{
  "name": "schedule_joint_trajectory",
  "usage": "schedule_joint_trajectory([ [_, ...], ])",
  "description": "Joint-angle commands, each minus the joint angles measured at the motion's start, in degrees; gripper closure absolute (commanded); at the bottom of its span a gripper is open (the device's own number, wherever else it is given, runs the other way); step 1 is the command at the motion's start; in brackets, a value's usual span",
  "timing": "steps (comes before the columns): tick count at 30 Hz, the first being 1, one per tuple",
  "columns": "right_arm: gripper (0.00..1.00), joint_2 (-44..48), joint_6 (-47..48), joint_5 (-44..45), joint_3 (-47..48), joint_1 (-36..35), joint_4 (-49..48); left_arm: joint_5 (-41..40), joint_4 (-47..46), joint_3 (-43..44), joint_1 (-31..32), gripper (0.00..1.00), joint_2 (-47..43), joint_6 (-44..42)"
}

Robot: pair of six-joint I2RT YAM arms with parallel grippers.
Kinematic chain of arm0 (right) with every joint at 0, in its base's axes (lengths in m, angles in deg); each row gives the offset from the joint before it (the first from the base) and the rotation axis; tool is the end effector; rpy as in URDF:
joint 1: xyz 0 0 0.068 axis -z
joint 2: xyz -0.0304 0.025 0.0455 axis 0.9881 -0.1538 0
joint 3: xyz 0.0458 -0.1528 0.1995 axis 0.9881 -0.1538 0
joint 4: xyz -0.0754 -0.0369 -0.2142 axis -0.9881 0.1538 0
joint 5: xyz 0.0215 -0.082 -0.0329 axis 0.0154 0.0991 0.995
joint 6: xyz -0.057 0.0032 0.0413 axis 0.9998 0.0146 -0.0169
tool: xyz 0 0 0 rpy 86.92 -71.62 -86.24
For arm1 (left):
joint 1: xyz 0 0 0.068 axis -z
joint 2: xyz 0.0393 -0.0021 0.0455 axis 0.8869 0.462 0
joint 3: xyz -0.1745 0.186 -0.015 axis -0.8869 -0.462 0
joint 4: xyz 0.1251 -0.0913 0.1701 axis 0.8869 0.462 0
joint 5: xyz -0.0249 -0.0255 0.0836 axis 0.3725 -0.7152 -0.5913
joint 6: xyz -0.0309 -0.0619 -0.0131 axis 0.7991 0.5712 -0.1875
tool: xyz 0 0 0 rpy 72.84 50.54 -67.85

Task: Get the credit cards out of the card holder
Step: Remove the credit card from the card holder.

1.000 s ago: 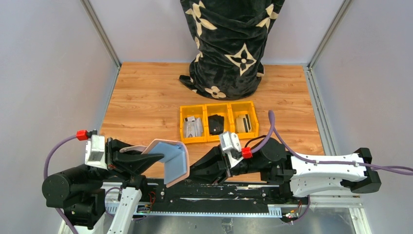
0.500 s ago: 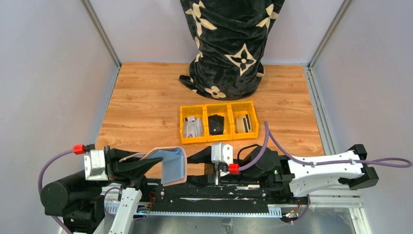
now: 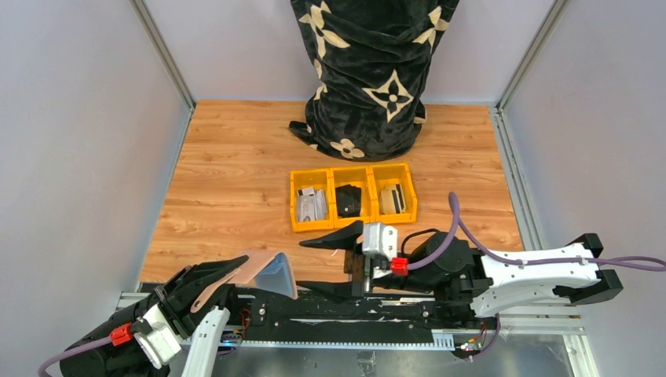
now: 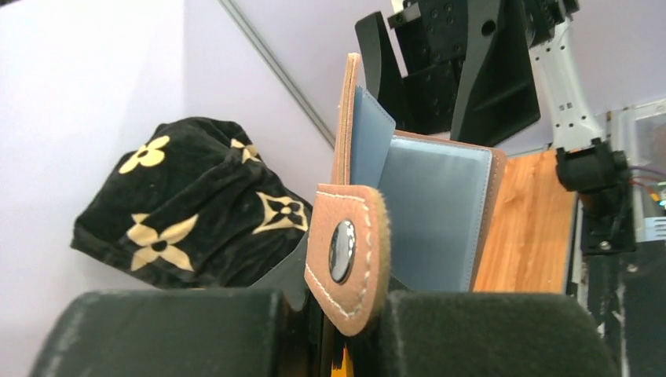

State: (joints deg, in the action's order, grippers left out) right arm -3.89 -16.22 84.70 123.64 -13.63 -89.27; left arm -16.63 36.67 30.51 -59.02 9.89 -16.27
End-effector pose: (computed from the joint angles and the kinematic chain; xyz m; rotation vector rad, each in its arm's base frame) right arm -0.0141 0.2202 0.4388 -0.9397 0.8481 1.2851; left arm -0.0759 -0.0453 0.4119 1.0057 0.7844 -0.5061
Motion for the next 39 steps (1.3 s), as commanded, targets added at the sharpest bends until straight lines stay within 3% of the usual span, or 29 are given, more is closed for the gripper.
schedule_joint_trajectory([
  [1, 0.34, 7.4, 0.7, 4.2, -0.5, -0.6, 1.1, 1.6, -1.8, -0.2, -0.3, 1.0, 0.5, -7.0],
  [9, 0.22, 6.4, -2.8, -2.0, 2.8, -0.5, 7.3, 6.8, -9.2, -1.8, -0.3, 1.0, 2.1, -1.7],
  [15, 0.21, 1.6, -0.4, -3.5, 4.8, -0.6, 10.7, 9.0, -12.5, -1.0, -0.3, 1.0, 4.1, 1.1],
  [22, 0.45, 0.0, 0.6, -8.6, 5.3, -0.6, 10.7, 10.0, -10.5, -0.8, -0.3, 1.0, 4.2, 0.8],
  [24, 0.47, 0.3, 0.5, -10.2, 5.1, -0.6, 10.6, 10.4, -9.9, -0.8, -0.3, 1.0, 4.4, 0.3],
  [29, 0.41, 2.7, 0.2, -11.5, 4.0, -0.6, 10.5, 11.4, -6.8, 0.0, -0.3, 1.0, 4.9, -1.8],
  [39, 0.65, 3.2, 0.2, -10.9, 4.4, -0.6, 10.9, 12.1, -6.4, 0.5, -0.3, 1.0, 5.2, -1.0],
])
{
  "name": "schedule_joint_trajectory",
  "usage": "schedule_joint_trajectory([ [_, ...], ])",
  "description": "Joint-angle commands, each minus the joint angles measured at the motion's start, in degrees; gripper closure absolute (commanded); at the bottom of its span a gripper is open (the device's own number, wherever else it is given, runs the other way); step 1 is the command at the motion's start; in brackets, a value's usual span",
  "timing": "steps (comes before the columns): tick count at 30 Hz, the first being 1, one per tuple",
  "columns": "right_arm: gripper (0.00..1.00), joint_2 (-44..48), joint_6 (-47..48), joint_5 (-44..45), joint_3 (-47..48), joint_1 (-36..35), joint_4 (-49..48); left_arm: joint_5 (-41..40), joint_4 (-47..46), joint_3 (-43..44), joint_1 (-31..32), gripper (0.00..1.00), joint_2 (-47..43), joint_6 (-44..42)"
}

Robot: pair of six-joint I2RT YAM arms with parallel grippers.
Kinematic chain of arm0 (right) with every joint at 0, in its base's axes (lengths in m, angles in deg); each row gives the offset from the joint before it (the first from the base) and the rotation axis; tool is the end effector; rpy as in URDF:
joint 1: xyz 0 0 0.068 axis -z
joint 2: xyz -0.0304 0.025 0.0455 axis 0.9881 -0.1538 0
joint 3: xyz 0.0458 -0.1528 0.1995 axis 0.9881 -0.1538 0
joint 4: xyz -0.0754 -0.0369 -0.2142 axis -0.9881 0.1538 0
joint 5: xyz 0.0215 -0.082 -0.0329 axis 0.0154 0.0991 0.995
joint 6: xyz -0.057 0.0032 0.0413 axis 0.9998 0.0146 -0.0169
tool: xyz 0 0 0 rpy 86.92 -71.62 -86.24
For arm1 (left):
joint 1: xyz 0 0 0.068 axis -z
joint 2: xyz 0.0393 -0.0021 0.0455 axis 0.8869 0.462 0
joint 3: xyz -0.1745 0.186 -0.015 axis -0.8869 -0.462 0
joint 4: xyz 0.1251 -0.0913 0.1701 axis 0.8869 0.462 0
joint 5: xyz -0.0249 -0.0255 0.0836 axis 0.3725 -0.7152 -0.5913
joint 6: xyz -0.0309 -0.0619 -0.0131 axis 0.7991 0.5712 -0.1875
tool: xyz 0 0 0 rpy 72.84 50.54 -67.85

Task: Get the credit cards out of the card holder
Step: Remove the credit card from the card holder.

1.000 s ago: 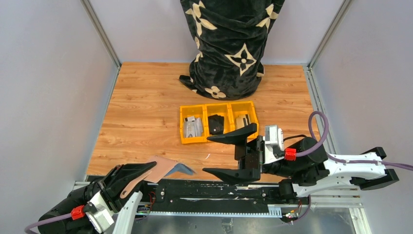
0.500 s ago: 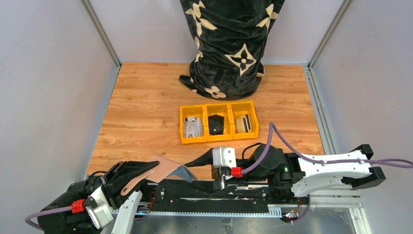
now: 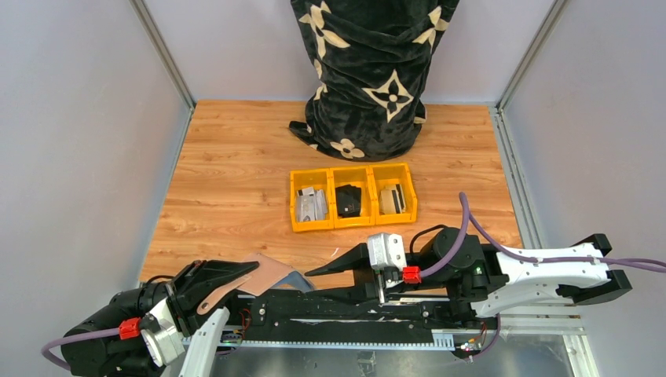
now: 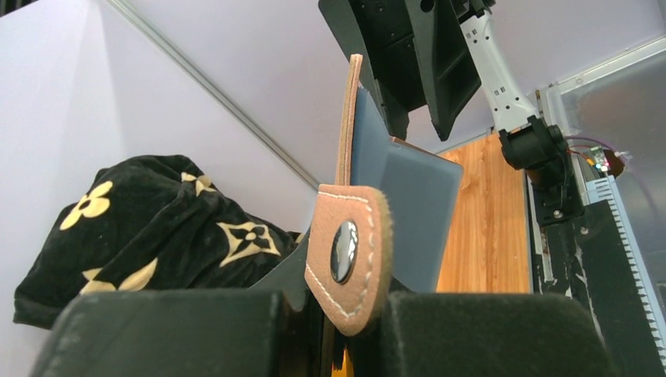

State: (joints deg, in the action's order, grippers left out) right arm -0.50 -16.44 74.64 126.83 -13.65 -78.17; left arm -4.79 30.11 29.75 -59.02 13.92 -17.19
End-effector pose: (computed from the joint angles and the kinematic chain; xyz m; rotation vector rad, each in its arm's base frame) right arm -0.0228 0.2021 0.4446 -1.1238 0.7834 1.3640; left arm -0.0669 -0.0508 0.4180 1.2044 0.7008 -0.5660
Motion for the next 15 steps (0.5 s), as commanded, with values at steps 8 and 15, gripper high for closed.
schedule_joint_trajectory([
  [8, 0.77, -0.4, 0.2, 0.7, 1.2, -0.6, -0.4, 0.3, 0.3, 1.8, -0.3, 1.0, 1.1, 0.4],
  [15, 0.78, -1.5, -0.2, 3.2, 2.0, -0.5, 0.8, 0.1, 0.1, 2.4, -0.3, 1.0, 1.1, 0.8],
])
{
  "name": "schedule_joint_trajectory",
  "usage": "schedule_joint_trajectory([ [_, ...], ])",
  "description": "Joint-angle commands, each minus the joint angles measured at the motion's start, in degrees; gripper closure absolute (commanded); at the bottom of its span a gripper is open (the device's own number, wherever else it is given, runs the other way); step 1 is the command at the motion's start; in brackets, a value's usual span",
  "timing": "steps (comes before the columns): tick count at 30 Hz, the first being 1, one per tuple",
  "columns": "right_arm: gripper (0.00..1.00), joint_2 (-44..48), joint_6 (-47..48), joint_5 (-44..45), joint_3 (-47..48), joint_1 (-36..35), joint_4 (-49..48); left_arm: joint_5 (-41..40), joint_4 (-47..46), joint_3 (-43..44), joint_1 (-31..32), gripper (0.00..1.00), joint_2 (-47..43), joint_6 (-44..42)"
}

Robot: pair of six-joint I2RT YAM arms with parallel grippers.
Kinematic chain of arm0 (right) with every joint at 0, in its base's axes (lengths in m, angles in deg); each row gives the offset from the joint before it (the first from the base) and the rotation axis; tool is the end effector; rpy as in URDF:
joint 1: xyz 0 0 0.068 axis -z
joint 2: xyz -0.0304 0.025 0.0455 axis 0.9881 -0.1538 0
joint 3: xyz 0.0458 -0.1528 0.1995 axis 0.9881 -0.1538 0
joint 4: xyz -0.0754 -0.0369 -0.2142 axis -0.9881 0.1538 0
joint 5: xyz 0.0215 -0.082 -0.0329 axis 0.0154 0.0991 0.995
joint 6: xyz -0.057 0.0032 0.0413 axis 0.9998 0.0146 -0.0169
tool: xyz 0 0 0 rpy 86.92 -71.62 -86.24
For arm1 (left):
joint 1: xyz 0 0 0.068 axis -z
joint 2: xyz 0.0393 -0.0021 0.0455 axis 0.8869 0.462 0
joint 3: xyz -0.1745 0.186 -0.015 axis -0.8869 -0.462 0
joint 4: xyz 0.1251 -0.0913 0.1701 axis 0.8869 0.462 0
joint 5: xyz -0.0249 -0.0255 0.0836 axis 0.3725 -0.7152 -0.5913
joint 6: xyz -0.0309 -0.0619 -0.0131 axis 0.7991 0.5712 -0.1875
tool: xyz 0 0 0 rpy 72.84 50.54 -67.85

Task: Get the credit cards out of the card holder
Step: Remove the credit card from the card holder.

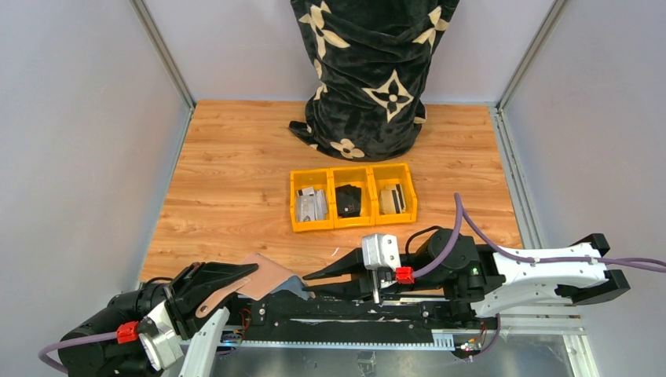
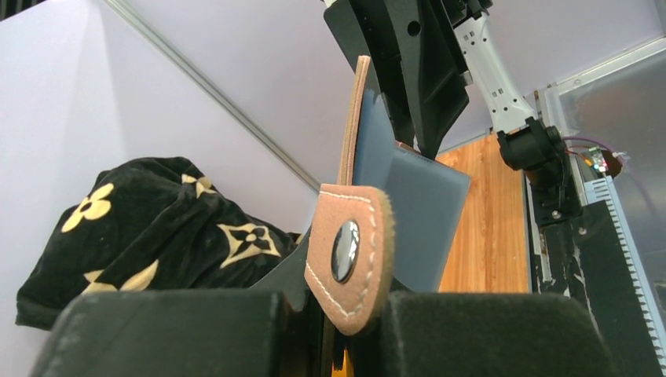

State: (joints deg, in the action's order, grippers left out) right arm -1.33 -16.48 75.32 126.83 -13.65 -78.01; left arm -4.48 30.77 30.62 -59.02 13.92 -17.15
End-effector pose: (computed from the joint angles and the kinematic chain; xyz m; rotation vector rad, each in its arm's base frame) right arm -0.0225 0.2071 0.4416 -1.1300 0.8041 1.3521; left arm -0.0705 -0.0507 0.4194 1.2097 0.6967 -0.5666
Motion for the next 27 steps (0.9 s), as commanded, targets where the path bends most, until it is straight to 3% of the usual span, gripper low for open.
schedule_joint_trajectory([
  [1, 0.78, -1.0, -0.1, 3.0, 2.2, -0.5, 1.0, -0.2, -0.6, 1.6, -0.3, 1.0, 1.1, 0.9],
  [10, 0.83, -2.1, 0.2, 8.3, 2.6, -0.6, 1.7, -1.1, -4.3, 2.0, -0.3, 1.0, 1.4, 5.7],
  [16, 0.65, -2.1, 0.4, 13.3, 2.1, -0.6, 0.8, -1.7, -6.3, 1.7, -0.3, 1.0, 1.5, 7.9],
  [22, 0.64, -1.8, 0.9, 14.2, 1.0, -0.6, -1.6, -2.2, -8.1, 1.4, -0.3, 1.0, 1.6, 9.8],
  [27, 0.56, -2.8, 0.8, 11.8, 1.6, -0.6, -4.6, -2.7, -11.3, -0.1, -0.3, 1.0, 1.6, 12.9],
])
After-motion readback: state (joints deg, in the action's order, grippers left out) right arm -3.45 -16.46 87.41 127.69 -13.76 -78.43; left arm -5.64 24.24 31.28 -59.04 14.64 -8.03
